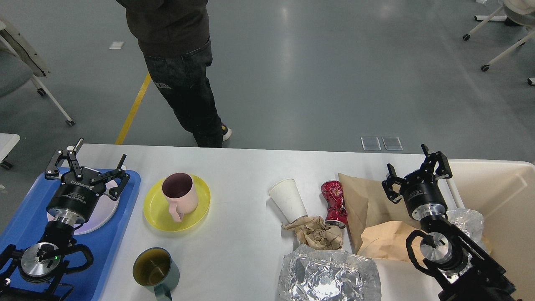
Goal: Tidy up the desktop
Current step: 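Raise the left gripper up and away from the blue tray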
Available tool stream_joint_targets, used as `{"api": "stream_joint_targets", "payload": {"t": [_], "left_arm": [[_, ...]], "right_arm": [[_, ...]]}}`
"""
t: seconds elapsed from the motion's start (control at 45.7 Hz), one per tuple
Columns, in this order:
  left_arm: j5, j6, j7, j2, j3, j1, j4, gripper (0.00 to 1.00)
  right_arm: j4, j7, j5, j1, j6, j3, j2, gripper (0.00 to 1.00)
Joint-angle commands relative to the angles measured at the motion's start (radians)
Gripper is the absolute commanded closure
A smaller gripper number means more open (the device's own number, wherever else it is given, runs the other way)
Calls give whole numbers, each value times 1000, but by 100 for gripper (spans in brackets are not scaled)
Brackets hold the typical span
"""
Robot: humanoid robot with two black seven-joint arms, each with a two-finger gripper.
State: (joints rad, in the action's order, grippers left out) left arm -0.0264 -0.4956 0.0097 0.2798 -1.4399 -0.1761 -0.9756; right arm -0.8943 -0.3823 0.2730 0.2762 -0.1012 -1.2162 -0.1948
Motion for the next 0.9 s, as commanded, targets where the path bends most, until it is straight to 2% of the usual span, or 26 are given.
{"api": "stream_joint_targets", "payload": {"t": [0.0,0.284,0.394,0.525,0.613,0.744,0.875], "left_arm": [[-1,5,3,-1,3,20,0,3],[5,32,7,27,13,7,0,3],[-4,35,-4,163,94,-11,2,3],[-9,23,1,352,352,-176,5,3],[-7,20,3,485,609,-307,5,3],[-7,20,-1,597,1036,-597,14,3],[-4,-3,10,613,1523,-945,28,3]], "right_arm": [[0,0,0,0,0,0,0,0],[0,0,0,0,0,0,0,0],[0,0,0,0,0,0,0,0],[0,0,0,0,0,1,0,0],[0,0,0,0,0,0,0,0],[0,0,0,0,0,1,0,0],[0,0,0,0,0,1,0,0]]}}
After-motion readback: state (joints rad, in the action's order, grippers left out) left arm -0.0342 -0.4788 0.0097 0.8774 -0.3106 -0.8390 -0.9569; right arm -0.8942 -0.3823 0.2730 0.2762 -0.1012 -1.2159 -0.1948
